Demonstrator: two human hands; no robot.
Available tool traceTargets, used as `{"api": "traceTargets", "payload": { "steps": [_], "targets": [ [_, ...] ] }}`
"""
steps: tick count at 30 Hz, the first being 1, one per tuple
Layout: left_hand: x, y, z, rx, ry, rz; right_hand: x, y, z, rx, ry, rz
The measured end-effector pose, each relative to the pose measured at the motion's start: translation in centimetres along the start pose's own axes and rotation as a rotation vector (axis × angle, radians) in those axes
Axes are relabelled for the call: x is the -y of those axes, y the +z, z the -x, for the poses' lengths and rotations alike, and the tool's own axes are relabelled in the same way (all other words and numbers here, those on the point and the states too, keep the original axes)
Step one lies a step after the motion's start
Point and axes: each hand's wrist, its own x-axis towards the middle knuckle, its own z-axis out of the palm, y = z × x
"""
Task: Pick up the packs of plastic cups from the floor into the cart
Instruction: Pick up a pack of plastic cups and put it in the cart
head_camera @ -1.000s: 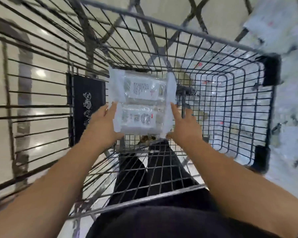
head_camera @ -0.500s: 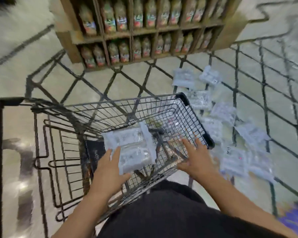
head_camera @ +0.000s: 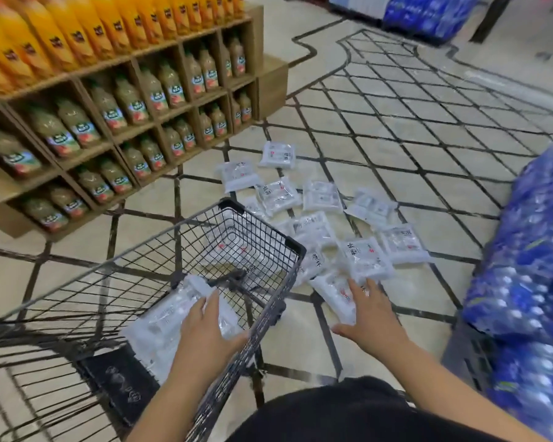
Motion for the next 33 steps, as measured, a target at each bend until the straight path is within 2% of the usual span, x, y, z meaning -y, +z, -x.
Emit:
{"api": "traceTargets", "payload": {
  "steps": [8, 12, 18, 23, 27, 33],
  "targets": [
    [-12.5, 4.9, -1.1, -0.037, 0.107, -0.010, -11.4, -3.3, -1.2, 0.058, 0.058, -0.192],
    [-20.6, 10.0, -1.4, -0.043, 0.198, -0.044, -19.3, -6.3, -1.6, 0.084, 0.071, -0.174],
    [-30.2, 17.2, -2.6, 0.062, 0.248, -0.056, -29.1, -10.6, -3.7, 0.028, 0.118, -0.196],
    [-34.7, 19.7, -4.3, 0.101, 0.283, -0.115, -32.6, -12.6, -6.3, -0.004, 0.134, -0.276],
    [-36.0, 20.6, -7.4, 0.157, 0.245, -0.139, -33.3, -12.2, -8.8, 0.007, 0.153, -0.312],
    [-38.4, 22.6, -15.5, 0.268, 0.215, -0.130, -33.4, -11.6, -13.2, 0.078, 0.214, -0.341]
  ]
}}
